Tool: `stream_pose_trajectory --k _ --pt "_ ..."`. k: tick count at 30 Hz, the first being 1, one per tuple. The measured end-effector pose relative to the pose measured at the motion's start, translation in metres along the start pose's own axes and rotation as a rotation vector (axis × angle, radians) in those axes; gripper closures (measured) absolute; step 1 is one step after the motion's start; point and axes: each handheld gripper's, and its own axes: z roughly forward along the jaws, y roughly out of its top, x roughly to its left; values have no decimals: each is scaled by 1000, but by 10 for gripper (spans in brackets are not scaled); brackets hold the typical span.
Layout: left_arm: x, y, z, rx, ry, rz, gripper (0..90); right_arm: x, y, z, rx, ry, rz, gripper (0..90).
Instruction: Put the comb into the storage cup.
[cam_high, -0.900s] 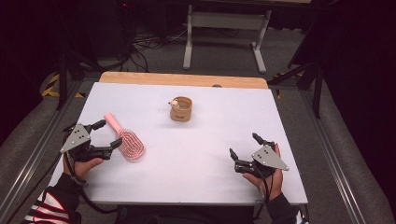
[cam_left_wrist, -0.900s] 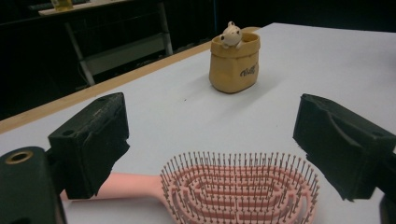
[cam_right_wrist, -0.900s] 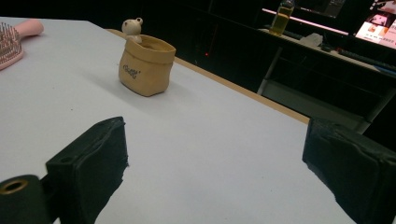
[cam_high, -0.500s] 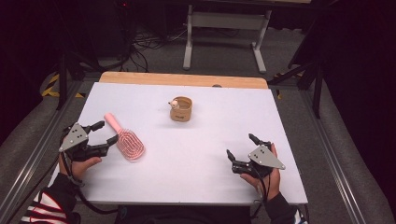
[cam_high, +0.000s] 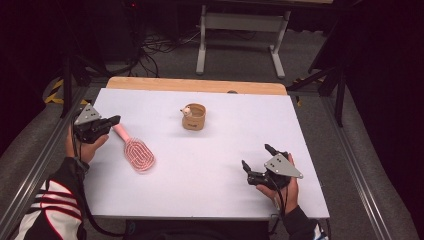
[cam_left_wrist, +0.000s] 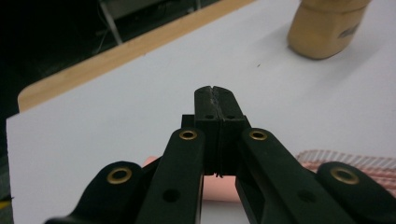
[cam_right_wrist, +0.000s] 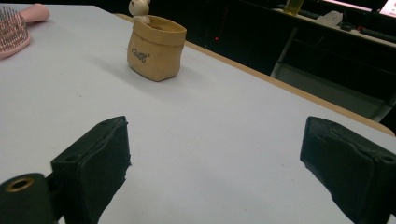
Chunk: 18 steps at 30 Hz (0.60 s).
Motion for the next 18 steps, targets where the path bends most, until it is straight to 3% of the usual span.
stream_pose_trajectory --k 1,3,4,8,12,14,16,18 --pt "0 0 0 0 0 0 900 0 0 0 0 0 0 91" --pt "5 4 10 54 -8 -3 900 -1 0 1 2 0 -3 91" --pt "7 7 19 101 0 11 900 -1 0 2 4 0 2 91" --pt "9 13 37 210 22 40 900 -2 -1 2 12 4 2 92" --pt "13 13 51 294 28 46 900 0 -2 3 23 18 -2 93" --pt "14 12 53 303 33 50 899 1 -2 3 21 24 -9 92" --pt "16 10 65 382 36 54 899 1 -2 4 25 38 -12 92" --pt "16 9 68 407 39 62 899 1 -3 5 30 43 -15 93"
